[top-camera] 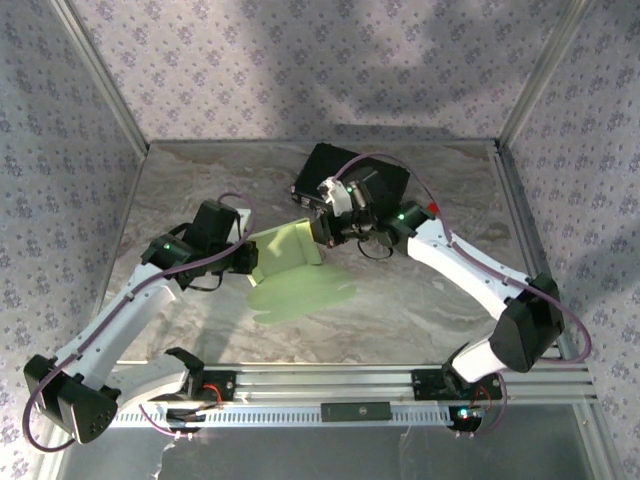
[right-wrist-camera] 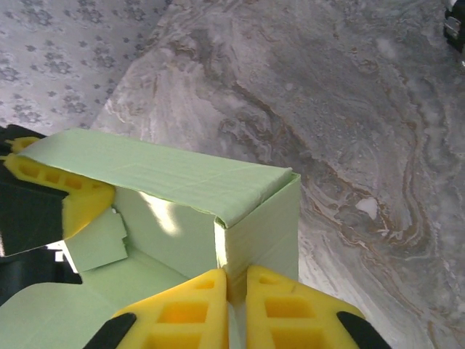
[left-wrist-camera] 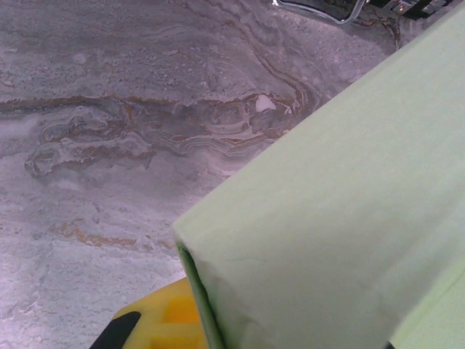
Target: Fold the paper box
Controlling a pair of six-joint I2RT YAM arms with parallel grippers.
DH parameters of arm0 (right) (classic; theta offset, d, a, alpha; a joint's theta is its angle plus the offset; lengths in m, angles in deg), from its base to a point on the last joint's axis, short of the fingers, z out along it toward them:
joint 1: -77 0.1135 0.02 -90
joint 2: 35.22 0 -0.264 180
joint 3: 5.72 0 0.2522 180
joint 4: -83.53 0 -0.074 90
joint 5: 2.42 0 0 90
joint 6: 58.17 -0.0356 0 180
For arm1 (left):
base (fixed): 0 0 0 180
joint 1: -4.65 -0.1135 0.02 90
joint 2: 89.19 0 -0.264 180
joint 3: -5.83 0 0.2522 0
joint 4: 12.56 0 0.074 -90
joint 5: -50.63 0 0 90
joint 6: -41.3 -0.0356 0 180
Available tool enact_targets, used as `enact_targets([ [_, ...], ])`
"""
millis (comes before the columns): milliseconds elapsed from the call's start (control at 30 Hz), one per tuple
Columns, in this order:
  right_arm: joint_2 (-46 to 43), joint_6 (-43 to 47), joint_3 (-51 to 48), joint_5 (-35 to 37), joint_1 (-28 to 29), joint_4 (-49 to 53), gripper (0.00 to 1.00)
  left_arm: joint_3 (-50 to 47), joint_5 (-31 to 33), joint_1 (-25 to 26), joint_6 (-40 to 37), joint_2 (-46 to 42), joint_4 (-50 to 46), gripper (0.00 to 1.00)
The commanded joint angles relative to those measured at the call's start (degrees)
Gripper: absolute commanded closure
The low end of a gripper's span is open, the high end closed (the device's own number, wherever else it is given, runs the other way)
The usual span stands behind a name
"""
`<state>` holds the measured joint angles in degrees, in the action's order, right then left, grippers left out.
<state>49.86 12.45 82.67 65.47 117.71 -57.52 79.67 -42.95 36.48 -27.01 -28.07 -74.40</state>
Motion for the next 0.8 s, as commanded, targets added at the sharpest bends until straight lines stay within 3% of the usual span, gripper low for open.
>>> enact_targets([
  [0,2.00,1.10,1.67,5.74,2.46,1.59,0.92,3.27,-8.92,1.30,-1.74,-1.45,6.54,1.00],
  [100,2.59,0.85,2.82,10.31,4.09,2.84,1.00,3.15,-8.91,1.31,-1.74,-1.45,6.61,1.00],
  [767,8.08,-4.95,10.62,39.83,16.40,12.83,1.00,2.91,-8.28,1.39,-1.39,-1.97,6.77,1.00],
])
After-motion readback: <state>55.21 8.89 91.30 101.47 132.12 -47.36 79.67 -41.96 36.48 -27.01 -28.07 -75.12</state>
